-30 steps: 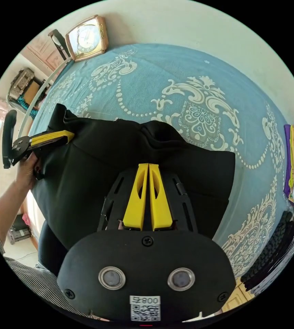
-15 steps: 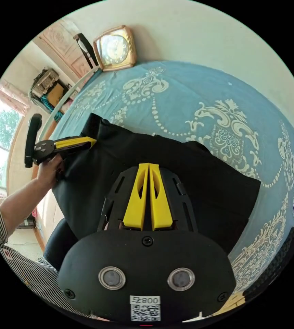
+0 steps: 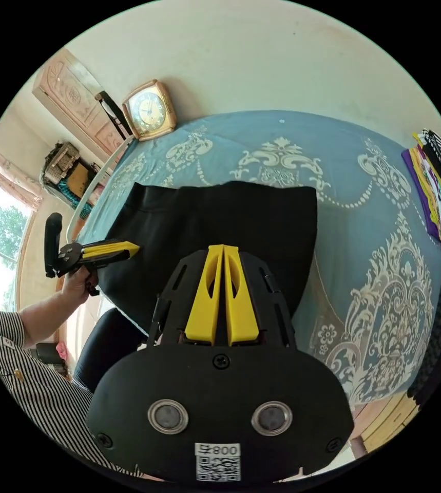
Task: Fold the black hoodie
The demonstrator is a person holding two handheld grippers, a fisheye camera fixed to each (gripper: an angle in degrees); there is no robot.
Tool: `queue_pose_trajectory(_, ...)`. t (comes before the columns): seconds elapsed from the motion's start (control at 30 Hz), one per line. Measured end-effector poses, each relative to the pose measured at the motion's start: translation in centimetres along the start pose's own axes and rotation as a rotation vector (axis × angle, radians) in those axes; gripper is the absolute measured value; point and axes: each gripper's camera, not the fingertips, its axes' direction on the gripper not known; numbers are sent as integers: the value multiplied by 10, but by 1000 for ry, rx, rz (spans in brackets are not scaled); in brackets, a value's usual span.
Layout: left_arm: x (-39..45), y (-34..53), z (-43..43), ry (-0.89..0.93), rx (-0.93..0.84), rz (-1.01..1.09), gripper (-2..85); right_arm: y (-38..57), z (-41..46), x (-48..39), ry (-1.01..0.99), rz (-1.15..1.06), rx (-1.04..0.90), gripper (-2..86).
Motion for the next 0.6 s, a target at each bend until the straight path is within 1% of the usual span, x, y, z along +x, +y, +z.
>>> queue_pose_trajectory(0.03,2,4,11,-19,-18,20,0,5,10,7,16,15,-36,0)
queue_pose_trajectory(0.07,1,5,16,-14,-21,18,0,10,35,22,29,39,-115,0)
queue_pose_trajectory(0.1,-1,5,16,-2,-31,3,0,12,53,39,-33,83,-146,0)
queue_pose_trajectory(0.17,-4,6,11,4,-66,-26,0,11,58,53,-78,126,-143,0)
queue_pose_trajectory(0.23,-1,17,-4,-34,-26,-20,0,11,39,52,-71,102,-84,0)
queue_pose_trajectory(0.3,3,36,-21,-42,13,-8,0,29,-4,46,-52,59,39,0)
queue_pose_trajectory(0.4,4,79,-34,-78,27,-37,0,75,-30,48,-37,57,100,0)
queue_pose_trajectory(0.47,-3,110,-32,-100,-4,-117,0,105,-23,54,-33,78,74,0)
queue_pose_trajectory(0.57,-20,130,-14,-72,-82,-181,0,135,22,77,26,135,-37,0)
queue_pose_trajectory(0.6,-23,132,-10,-64,-92,-187,0,139,42,92,-16,178,-69,0)
